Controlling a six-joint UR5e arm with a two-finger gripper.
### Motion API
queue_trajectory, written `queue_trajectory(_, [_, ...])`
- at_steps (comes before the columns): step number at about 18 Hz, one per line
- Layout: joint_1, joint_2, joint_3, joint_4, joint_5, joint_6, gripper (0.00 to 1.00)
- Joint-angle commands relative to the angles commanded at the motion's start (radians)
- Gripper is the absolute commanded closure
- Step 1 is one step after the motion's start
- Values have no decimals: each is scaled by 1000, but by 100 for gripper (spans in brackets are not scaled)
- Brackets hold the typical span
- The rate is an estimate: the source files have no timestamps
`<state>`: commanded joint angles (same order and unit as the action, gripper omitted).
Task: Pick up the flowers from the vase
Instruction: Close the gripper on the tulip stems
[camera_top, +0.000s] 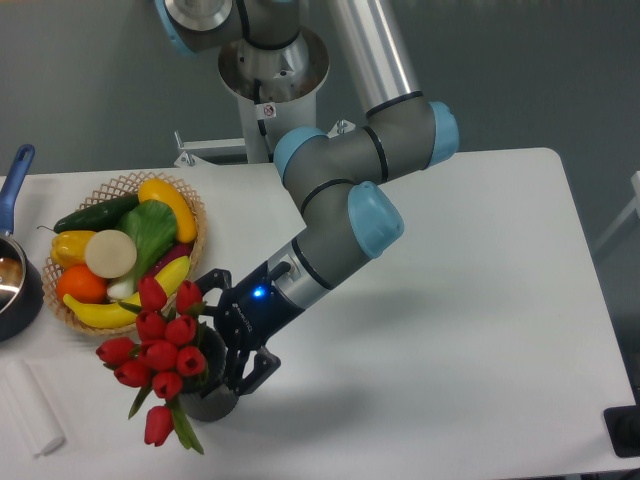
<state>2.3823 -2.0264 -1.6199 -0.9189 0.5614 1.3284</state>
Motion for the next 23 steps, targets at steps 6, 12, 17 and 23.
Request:
queue_trajectory(6, [-5, 3, -8, 0, -3, 2, 27])
queue_trajectory(12, [1, 24, -60, 40, -9, 14, 54])
queue_trajectory(17, [9, 32, -61, 41, -14, 11, 56])
queue_trajectory(23, [12, 32, -60, 40, -52, 0, 58])
